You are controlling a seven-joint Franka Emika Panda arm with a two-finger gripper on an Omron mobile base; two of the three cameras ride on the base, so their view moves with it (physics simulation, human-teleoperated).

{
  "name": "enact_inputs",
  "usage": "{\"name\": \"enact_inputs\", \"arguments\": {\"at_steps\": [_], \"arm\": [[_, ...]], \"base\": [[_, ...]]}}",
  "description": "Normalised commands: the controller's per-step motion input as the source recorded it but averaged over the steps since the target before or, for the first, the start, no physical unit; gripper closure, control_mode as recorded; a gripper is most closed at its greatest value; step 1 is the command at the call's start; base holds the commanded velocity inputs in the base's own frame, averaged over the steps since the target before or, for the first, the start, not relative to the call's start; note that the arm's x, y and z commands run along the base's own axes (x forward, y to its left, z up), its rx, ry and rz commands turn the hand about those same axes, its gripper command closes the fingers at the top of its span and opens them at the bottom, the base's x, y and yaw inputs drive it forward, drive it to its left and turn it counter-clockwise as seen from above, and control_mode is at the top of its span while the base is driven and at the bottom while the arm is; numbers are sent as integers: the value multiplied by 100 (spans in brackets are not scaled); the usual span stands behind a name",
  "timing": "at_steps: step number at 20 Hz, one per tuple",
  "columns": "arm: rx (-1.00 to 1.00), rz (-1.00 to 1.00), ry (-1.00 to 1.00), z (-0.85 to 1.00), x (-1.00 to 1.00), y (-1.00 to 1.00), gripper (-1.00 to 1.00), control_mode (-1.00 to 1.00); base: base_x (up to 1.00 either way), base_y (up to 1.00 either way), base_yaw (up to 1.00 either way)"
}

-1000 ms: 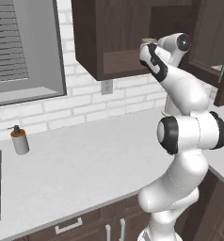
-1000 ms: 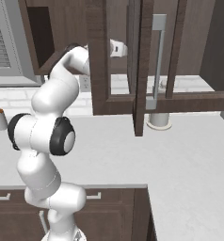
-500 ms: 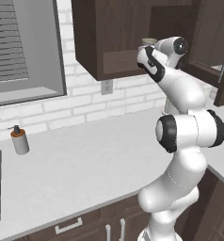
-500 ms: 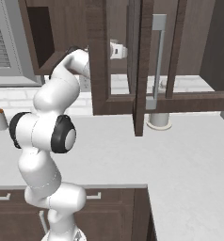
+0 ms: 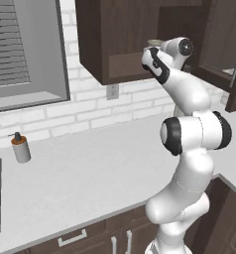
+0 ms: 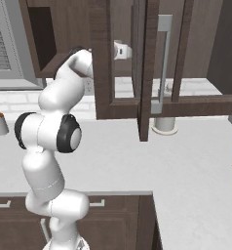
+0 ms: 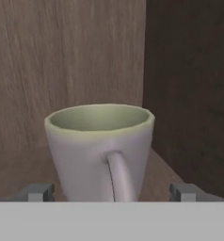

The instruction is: Gather all objects into one cabinet and sort the glasses and bowls to opposite sides.

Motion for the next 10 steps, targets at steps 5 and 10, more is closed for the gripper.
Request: {"name": "enact_inputs", "arguments": {"at_steps": [5,10], "arm": [[-8,0,0,-6,1,24,100,-100],[-2,0,0,0,0,6,100,-100]], "base": [[0,0,0],[0,0,0]]}}
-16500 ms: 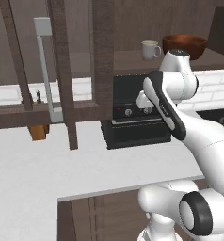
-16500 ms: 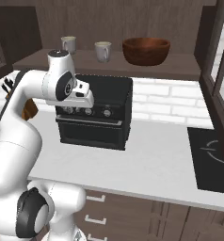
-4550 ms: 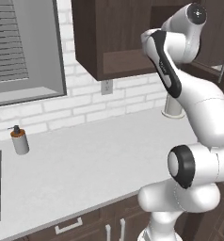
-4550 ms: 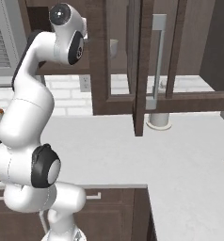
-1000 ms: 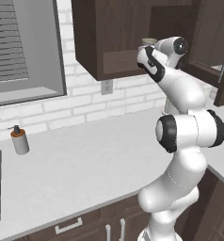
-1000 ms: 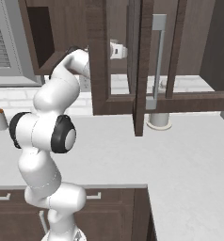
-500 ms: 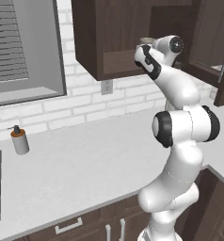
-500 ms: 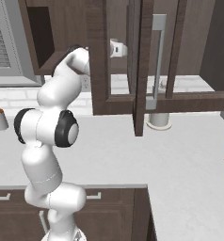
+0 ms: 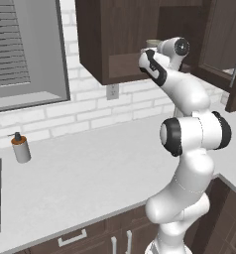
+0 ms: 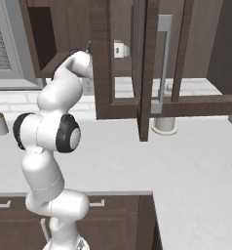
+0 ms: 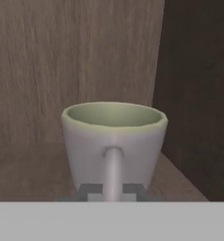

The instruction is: Gather all objects into one cabinet and sort the glasses and bowls to opposite sides.

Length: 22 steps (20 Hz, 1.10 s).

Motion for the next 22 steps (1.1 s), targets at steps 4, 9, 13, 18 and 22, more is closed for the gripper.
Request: {"name": "enact_inputs", "arguments": {"at_steps": [4,9,13,18,22], "arm": [[0,0,0,0,0,0,100,-100],[-1,0,0,0,0,0,100,-100],[0,0,0,0,0,0,100,-100],[0,0,0,0,0,0,100,-100],[0,0,0,0,-1,0,100,-100]], "base": [[0,0,0],[0,0,0],[0,0,0],[0,0,0],[0,0,0]]}}
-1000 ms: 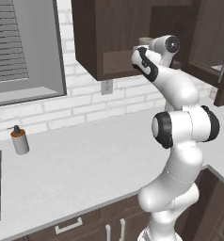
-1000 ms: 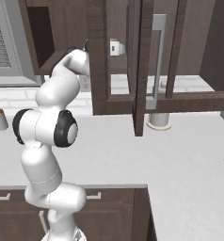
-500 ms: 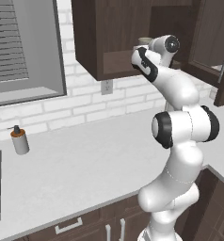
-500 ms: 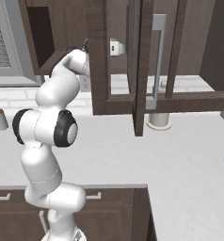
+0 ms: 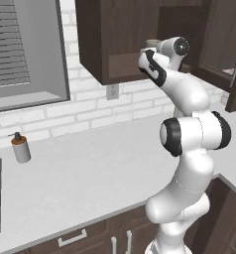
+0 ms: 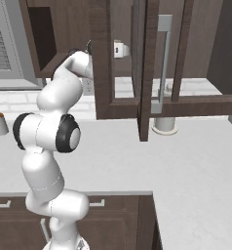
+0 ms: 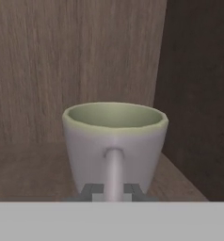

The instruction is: Gather all objects into one cabinet and sort the glasses and bowls to opposite sides.

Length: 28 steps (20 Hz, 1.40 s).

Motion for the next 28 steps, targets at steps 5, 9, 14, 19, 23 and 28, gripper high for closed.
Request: {"name": "enact_inputs", "arguments": {"at_steps": [5,9,14,19,23,28], "arm": [[0,0,-3,6,-22,0,100,-100],[0,0,-17,31,-56,0,100,-100],[0,0,-20,34,-61,2,100,-100],[-3,0,-7,5,-48,38,100,-100],[-8,0,-3,0,-44,73,100,-100],[-8,0,0,0,-28,65,100,-100]], "base": [[0,0,0],[0,0,0],[0,0,0],[0,0,0],[0,0,0],[0,0,0]]}}
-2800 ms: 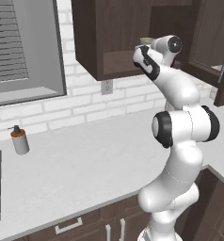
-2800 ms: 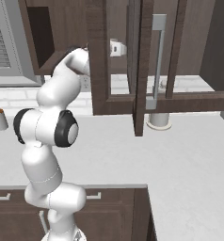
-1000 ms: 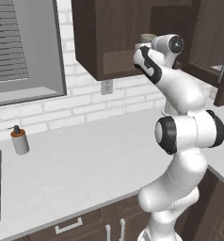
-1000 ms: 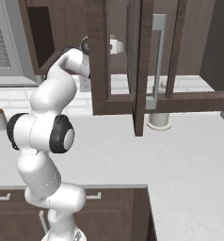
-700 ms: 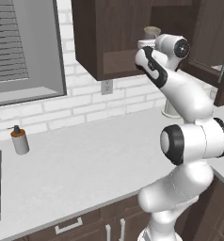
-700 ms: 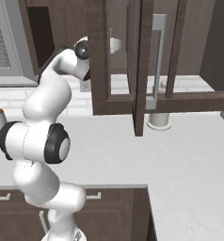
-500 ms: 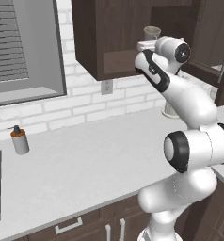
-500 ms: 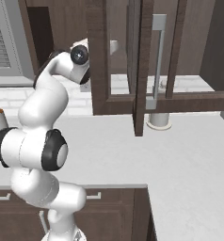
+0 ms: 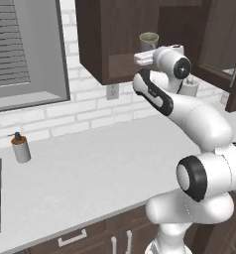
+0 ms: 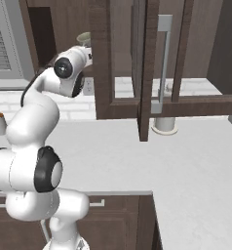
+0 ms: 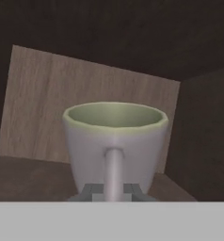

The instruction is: Gather all objects into one cabinet and sort the glasses and bowls to opposite sides.

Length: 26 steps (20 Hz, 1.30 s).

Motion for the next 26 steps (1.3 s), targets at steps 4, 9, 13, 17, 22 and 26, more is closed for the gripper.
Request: {"name": "enact_inputs", "arguments": {"at_steps": [4,9,13,17,22,26], "arm": [[-4,0,0,0,-6,34,100,-100],[0,-2,0,0,0,2,100,-100],[0,0,0,0,0,0,100,-100],[0,0,0,0,0,0,100,-100],[0,0,0,0,0,0,100,100],[0,0,0,0,0,0,100,100]], "base": [[0,0,0],[0,0,0],[0,0,0],[0,0,0],[-17,0,0],[-63,0,0]]}}
